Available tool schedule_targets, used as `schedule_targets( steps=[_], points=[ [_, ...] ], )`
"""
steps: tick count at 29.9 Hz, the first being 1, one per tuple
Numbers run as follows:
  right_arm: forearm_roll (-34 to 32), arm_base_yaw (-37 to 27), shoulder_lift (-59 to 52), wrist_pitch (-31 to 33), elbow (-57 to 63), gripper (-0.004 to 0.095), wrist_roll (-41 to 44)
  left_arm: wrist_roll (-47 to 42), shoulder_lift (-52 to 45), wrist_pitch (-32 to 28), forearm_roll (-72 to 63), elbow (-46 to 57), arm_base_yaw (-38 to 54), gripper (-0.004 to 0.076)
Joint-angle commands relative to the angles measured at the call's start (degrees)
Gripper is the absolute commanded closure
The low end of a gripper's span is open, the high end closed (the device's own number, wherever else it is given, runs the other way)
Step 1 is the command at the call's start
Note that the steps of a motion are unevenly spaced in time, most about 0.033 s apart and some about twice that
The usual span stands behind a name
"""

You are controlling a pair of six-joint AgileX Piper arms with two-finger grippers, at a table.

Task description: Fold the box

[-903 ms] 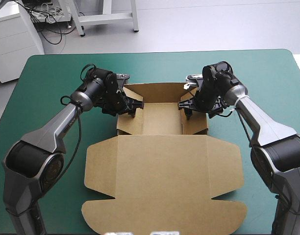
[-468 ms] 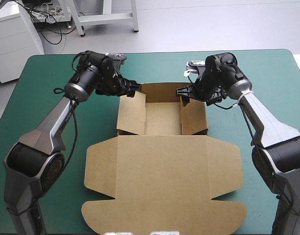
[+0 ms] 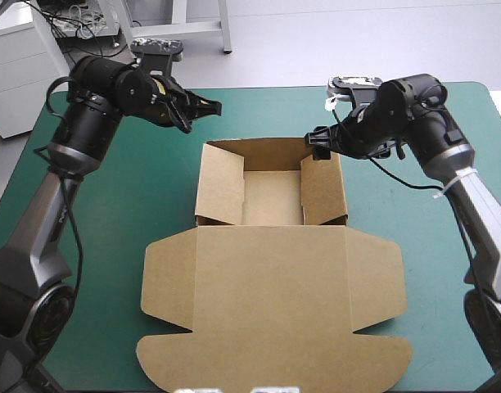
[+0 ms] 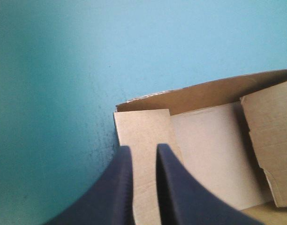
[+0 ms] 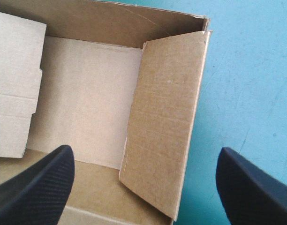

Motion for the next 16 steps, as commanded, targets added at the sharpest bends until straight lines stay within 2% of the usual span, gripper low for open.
schedule_targets(
  steps=[1,6,16],
  points=[
    [-0.12,-0.32,-6.17,0.13,0.78,0.0146,-0.87,3.41,-6.71,2.46,-3.81,-1.57,-0.33,0.0755],
    [-0.34,-0.32,-8.94,0.13,3.03,0.0147,-0.33,5.96,-14.08,2.46,-9.99,4.59,-0.33,0.0756],
    [-2.40,-0.32,-4.70,0.13,3.03,0.0146,0.40,10.28,-35.51,1.60,-9.97,30.19,-0.33,0.0756]
  ],
)
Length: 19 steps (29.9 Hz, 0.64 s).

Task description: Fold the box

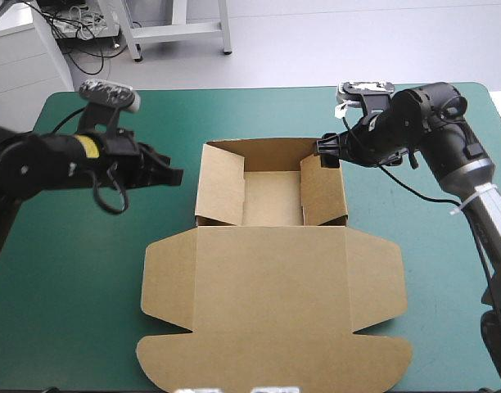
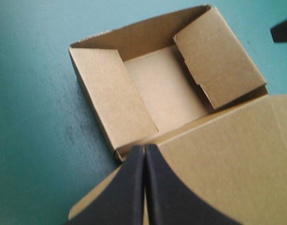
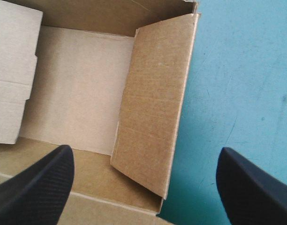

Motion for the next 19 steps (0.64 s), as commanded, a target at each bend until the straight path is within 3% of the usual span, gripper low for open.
schedule_targets(
  steps=[1,7,19],
  points=[
    [-1.52,-0.32,0.41,0.08,-1.28,0.0145,0.24,0.58,-9.40,1.52,1.04,6.71,-0.33,0.0756],
    [-2.15,-0.32,5.77,-0.03,-1.28,0.0144,-0.60,-0.82,-22.64,-0.50,3.32,22.09,-0.33,0.0756],
    [-1.93,-0.32,15.89,-0.03,-1.28,0.0147,0.30,-0.82,-44.24,-11.26,9.92,47.48,-0.33,0.0756]
  ],
)
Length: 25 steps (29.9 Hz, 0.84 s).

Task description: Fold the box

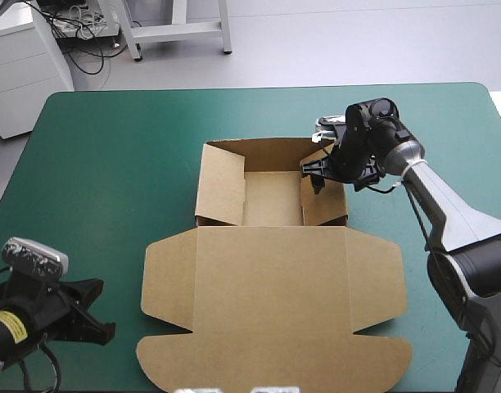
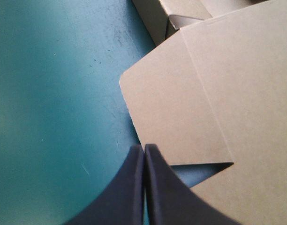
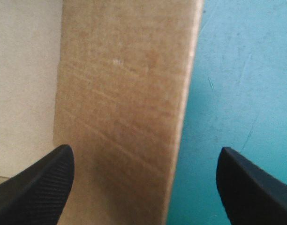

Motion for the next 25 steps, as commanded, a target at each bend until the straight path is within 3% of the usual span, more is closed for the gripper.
schedule_targets(
  steps=[1,6,9,11,16,25],
  points=[
    [0.17,-0.32,-1.31,0.47,-1.28,0.0147,-0.02,-0.42,-4.32,-5.26,0.23,4.06,-0.33,0.0756],
    [-0.21,-0.32,-0.30,-0.45,-1.28,0.0154,0.41,-0.42,-9.62,-5.40,0.23,8.99,-0.33,0.0756],
    [-0.15,-0.32,-0.17,-0.68,-1.28,0.0226,0.61,-0.42,-11.05,-5.40,0.23,10.24,-0.33,0.0756],
    [-0.15,-0.32,-0.17,-0.56,-1.28,0.0359,0.61,-0.42,-11.52,-5.40,0.23,10.62,-0.33,0.0756],
    [-0.09,-0.32,-0.17,0.56,-1.28,0.0929,1.03,-0.42,-11.52,-5.39,0.10,10.62,-0.33,0.0756],
    [-2.53,-2.36,-2.86,0.56,-7.18,0.0931,-0.60,-0.42,-11.52,-5.39,0.10,10.62,-0.33,0.0756]
  ],
)
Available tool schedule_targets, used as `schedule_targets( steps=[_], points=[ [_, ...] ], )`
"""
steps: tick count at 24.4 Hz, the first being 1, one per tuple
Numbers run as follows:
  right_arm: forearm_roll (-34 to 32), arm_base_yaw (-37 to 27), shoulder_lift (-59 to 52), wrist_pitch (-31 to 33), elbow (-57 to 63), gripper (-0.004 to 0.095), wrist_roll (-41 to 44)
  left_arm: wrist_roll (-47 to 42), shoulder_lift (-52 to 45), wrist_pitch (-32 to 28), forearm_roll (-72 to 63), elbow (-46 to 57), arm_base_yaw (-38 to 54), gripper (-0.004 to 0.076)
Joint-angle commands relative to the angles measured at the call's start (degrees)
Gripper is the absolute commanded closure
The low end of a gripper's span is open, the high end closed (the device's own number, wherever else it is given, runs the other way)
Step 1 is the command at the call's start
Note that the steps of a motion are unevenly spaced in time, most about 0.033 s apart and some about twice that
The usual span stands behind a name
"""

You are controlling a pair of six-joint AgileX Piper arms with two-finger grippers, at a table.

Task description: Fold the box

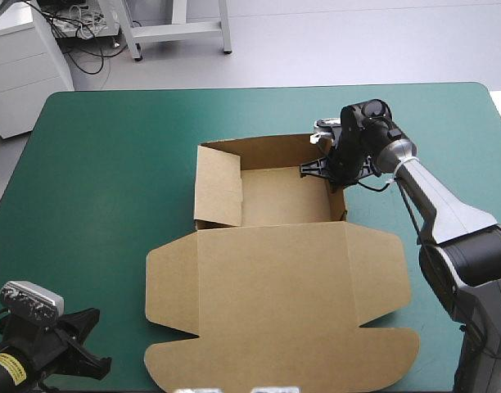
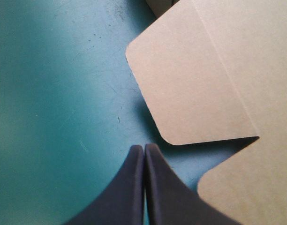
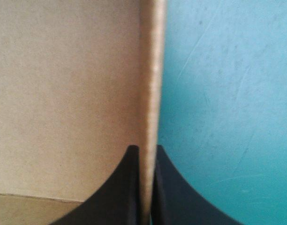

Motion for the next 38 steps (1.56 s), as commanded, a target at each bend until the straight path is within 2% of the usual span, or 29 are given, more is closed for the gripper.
schedule_targets(
  steps=[1,7,9,13,18,21,24,26,28,33,38],
  points=[
    [-1.37,-2.61,-6.21,0.78,-5.91,0.0931,-1.92,-0.42,0.59,-3.57,-0.31,-1.23,-0.33,0.0756],
    [-1.37,-14.54,-15.08,0.78,-10.36,0.0931,-8.52,-0.42,0.59,-3.57,-0.31,-1.23,-0.33,0.0756],
    [-1.37,-20.92,-18.04,0.78,-10.36,0.0931,-11.33,-0.42,0.59,-3.57,-0.12,-1.23,-0.33,0.0756],
    [-0.96,-34.07,-21.33,0.78,-10.36,0.0931,-11.78,-0.42,0.59,-3.57,0.02,-1.23,-0.33,0.0756],
    [2.64,-48.01,-20.31,0.78,-10.25,0.0931,-16.50,-0.42,0.59,-3.57,0.02,-1.23,-0.33,0.0756],
    [6.60,-51.56,-18.03,0.78,-10.25,0.0931,-17.51,-0.42,0.59,-3.57,0.18,-1.23,-0.33,0.0756],
    [7.90,-53.19,-13.62,0.68,-10.25,0.0929,-19.29,-0.42,0.59,-3.57,0.67,-1.23,-0.33,0.0756],
    [7.18,-53.44,-9.99,0.68,-10.25,0.0929,-20.06,-0.42,0.59,-3.46,0.67,-1.23,-0.33,0.0756],
    [2.66,-53.54,-5.63,0.04,-10.25,0.0929,-19.63,-0.42,0.59,-3.34,0.67,-1.23,-0.33,0.0756],
    [1.18,-53.92,-0.56,0.75,-10.25,0.0929,-19.63,-0.42,0.59,0.28,3.27,-1.13,-0.33,0.0756],
    [-0.26,-53.92,-0.11,0.65,-10.25,0.0848,-18.79,-0.42,0.59,1.84,3.16,-1.13,-0.33,0.0756]
  ],
)
